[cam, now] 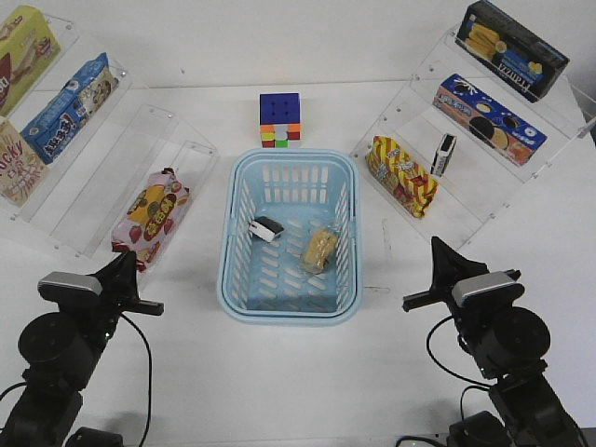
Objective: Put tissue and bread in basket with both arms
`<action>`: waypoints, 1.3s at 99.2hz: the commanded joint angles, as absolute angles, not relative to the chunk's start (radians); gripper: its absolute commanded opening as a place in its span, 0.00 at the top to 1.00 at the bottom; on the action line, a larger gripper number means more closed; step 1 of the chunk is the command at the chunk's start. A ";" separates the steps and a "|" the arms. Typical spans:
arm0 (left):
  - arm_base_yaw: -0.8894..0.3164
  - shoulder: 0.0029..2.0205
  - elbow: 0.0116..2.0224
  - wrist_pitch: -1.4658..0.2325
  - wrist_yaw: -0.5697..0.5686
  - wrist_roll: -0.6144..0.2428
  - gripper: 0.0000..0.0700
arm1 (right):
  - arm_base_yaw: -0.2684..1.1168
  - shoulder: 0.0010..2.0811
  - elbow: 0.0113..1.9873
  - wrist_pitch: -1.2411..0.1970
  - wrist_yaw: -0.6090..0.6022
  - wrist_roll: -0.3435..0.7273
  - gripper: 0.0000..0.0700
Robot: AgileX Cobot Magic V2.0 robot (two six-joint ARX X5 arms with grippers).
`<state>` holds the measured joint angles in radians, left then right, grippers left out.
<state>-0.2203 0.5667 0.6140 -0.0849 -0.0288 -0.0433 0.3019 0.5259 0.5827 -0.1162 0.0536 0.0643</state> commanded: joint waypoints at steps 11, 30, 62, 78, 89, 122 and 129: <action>-0.223 0.532 0.631 -0.079 -0.030 -0.046 1.00 | 0.307 0.531 0.595 -0.105 0.053 0.058 1.00; -0.160 0.408 0.509 -0.015 -0.038 0.042 1.00 | 0.307 0.531 0.595 -0.105 0.053 0.058 1.00; -0.030 0.116 0.150 0.076 -0.038 -0.002 1.00 | 0.307 0.531 0.595 -0.105 0.053 0.058 1.00; -0.030 0.007 0.054 0.076 -0.038 -0.016 1.00 | 0.307 0.531 0.595 -0.105 0.053 0.058 1.00; -0.030 0.003 0.013 0.090 -0.035 -0.016 1.00 | 0.307 0.530 0.595 -0.106 0.053 0.058 1.00; -0.030 0.004 0.014 0.048 -0.033 -0.023 1.00 | 0.307 0.530 0.595 -0.105 0.053 0.058 1.00; -0.030 0.004 0.014 0.048 -0.033 -0.023 1.00 | 0.307 0.530 0.595 -0.105 0.053 0.058 1.00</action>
